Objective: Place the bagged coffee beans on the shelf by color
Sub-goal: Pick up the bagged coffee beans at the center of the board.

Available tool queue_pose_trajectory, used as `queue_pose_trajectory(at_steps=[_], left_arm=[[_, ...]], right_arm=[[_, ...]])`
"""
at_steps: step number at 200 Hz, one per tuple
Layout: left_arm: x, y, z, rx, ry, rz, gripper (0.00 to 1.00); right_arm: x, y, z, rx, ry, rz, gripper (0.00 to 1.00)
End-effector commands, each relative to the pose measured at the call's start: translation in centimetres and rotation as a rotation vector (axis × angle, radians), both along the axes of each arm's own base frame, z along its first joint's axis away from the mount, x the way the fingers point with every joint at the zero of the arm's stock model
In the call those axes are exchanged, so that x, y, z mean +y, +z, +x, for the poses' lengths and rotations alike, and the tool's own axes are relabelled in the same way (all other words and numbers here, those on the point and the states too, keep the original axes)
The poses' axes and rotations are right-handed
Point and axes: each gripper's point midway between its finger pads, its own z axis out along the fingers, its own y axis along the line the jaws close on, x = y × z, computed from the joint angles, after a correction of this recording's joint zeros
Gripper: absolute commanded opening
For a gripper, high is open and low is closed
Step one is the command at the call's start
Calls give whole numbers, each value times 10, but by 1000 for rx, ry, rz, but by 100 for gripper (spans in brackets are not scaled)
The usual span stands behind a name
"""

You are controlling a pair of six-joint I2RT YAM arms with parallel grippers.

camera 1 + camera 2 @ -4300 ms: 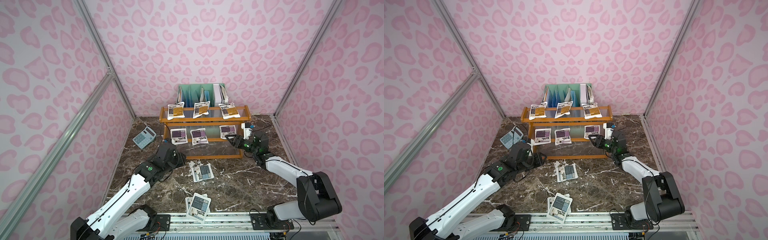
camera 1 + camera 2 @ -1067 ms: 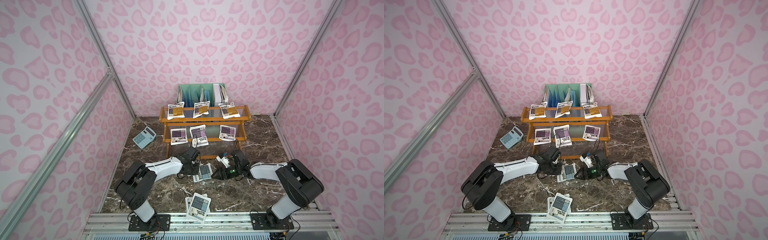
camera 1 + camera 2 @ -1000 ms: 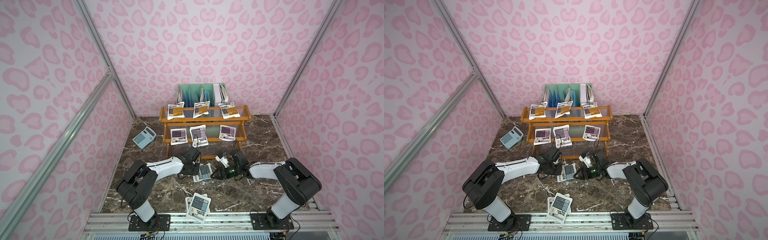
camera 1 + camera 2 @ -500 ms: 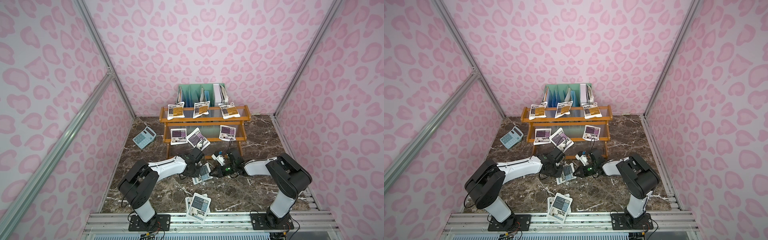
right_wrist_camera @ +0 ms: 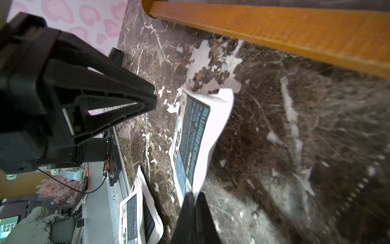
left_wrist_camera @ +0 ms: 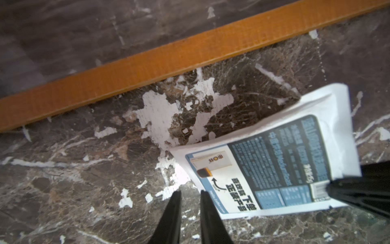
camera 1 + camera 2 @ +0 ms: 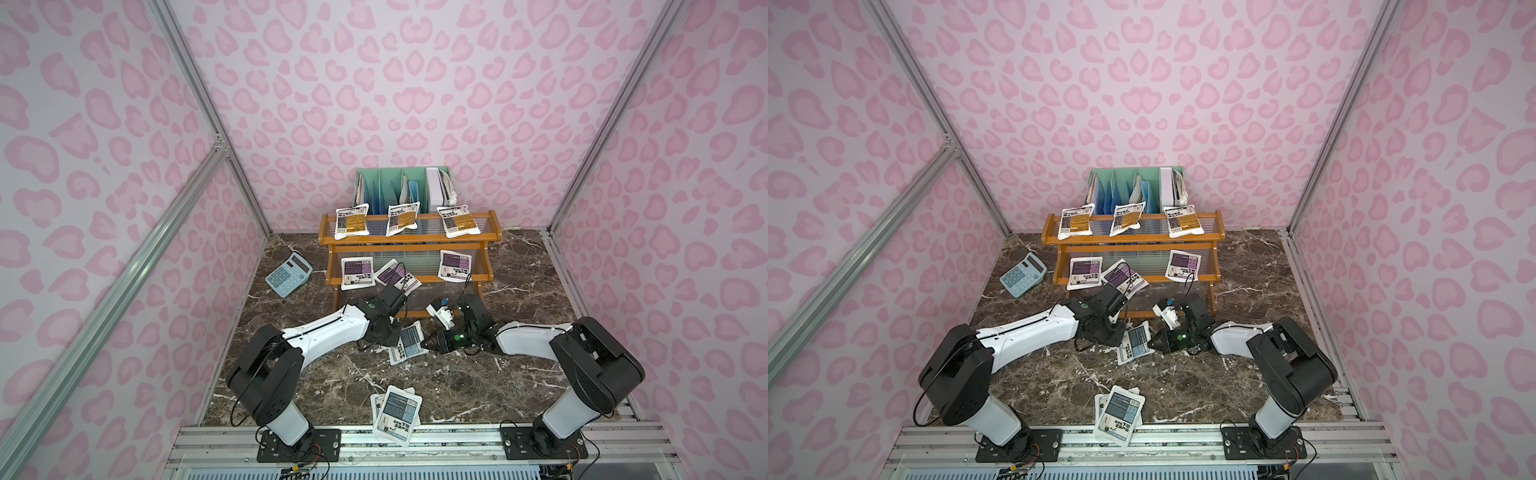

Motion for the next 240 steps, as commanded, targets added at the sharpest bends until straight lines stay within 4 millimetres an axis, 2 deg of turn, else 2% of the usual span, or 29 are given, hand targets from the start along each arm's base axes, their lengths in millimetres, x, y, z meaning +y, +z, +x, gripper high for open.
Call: queue_pose_trajectory(at_steps=[1,48,101,153,179,240], left_arm=[[8,2,5,2,-13,24,22],[14,12,19,-4,-7,16,22],[8,11,19,61,-3,16,23],[7,23,19,102,47,27,26],[13,27,18,116,78,58,27],[21,18,1,117,94,102,28]], right_arm=[[-2,3,1,-19,-4,-7,0],[-7,11,1,-42,-20,-9,0],[-10,13,0,-50,-29,-9,0],[-14,13,-1,-49,-39,-12,0],[-15,16,0,-57,-39,-6,0],[-16,15,-3,-62,-25,-9,0]])
